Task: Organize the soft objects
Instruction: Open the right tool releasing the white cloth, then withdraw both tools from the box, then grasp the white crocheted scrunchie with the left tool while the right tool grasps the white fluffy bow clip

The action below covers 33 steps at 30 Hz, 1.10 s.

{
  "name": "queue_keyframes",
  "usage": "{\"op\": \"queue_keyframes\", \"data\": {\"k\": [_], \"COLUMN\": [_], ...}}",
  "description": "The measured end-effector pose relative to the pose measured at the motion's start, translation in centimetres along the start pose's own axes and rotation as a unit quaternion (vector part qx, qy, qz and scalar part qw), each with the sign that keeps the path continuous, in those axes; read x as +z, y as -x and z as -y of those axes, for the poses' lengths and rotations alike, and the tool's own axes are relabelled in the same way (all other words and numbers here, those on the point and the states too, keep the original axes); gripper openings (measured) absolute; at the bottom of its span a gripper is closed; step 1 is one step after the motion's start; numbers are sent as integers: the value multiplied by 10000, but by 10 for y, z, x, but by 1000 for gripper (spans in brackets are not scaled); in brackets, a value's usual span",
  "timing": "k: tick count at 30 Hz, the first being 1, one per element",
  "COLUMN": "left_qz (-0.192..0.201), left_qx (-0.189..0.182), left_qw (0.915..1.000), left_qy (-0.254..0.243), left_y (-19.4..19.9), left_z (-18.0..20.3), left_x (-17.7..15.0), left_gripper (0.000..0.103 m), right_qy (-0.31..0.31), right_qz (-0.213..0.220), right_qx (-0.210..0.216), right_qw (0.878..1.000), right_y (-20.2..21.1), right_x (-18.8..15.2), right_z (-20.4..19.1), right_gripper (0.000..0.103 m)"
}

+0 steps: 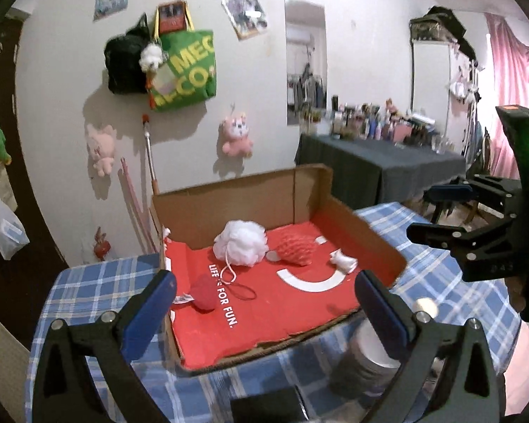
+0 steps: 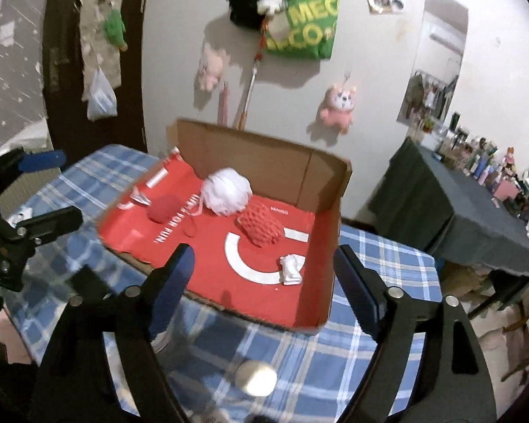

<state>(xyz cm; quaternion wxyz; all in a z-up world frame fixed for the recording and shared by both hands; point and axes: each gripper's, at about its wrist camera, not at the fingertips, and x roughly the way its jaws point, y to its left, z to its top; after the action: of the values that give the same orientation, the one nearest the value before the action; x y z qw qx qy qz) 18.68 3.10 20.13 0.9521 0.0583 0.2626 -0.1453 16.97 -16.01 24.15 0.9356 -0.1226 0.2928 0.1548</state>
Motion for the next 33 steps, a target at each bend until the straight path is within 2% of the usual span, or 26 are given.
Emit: {"op": "queue_keyframes", "data": {"k": [5, 9, 16, 20, 29, 33], "left_qz": [362, 535, 738, 801, 741, 541], "left_qx": [-87, -172, -156, -94, 444, 324], "left_qw": [9993, 9984, 9965, 9961, 9949, 9964], "left_qy": [-29, 36, 362, 354, 527, 572], "left_y": [49, 75, 107, 117, 104, 90], "left_z": [19, 28, 35, 40, 50, 52], "left_x": [-12, -28, -66, -82, -148, -169], "left_gripper": [103, 103, 103, 103, 103, 103], "right_qy": [-64, -256, -361, -403, -870, -1021], "right_qz": [443, 724, 986, 1025, 841, 638], "right_qx": [9, 91, 93, -146, -566, -600], "right_qw": [9990, 9970, 9944, 9938, 9910, 9909], "right_y": [51, 82, 111, 114, 87, 68], "right_x": [-20, -46, -91, -117, -180, -199], "right_z": [-11, -18, -39, -49, -53, -52], "right_gripper": [84, 90, 91, 91, 91, 91]}}
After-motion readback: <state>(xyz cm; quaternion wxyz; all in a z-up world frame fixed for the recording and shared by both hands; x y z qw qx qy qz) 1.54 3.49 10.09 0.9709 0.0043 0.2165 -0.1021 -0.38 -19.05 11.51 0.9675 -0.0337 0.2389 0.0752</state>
